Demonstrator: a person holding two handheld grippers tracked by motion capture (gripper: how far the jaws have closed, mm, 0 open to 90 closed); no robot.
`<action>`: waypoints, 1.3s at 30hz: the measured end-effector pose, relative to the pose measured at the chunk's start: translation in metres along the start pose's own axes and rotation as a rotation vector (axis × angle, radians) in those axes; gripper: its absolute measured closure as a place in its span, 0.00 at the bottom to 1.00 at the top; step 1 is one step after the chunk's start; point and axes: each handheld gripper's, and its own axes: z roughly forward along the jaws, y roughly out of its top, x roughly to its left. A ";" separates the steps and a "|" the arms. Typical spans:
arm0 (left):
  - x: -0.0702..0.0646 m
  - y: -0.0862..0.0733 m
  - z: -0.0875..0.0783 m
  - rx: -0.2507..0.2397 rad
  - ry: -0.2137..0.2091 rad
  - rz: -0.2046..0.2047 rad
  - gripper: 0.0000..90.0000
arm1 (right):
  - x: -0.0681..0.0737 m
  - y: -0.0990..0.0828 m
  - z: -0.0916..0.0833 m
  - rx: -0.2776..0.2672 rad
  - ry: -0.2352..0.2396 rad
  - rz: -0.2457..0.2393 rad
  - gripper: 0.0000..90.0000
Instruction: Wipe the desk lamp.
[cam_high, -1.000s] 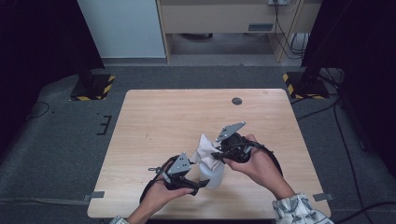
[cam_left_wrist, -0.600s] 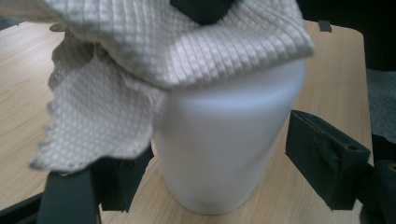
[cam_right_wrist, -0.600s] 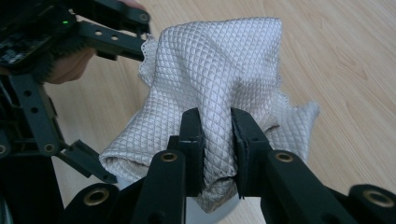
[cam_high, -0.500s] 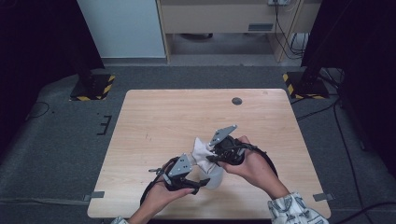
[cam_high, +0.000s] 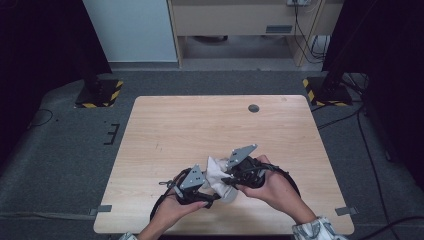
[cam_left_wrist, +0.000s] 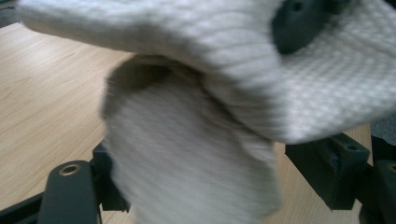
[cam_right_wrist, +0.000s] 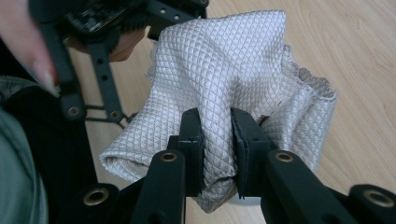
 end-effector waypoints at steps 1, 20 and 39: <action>0.000 0.000 0.000 0.001 0.008 0.001 0.25 | 0.002 -0.002 -0.001 -0.001 0.002 -0.006 0.84; -0.001 -0.001 0.000 0.004 0.005 0.000 0.25 | -0.008 -0.031 -0.025 0.006 -0.026 0.037 0.84; -0.001 -0.001 0.001 0.009 0.005 0.002 0.25 | -0.043 -0.019 -0.017 0.023 -0.071 0.095 0.84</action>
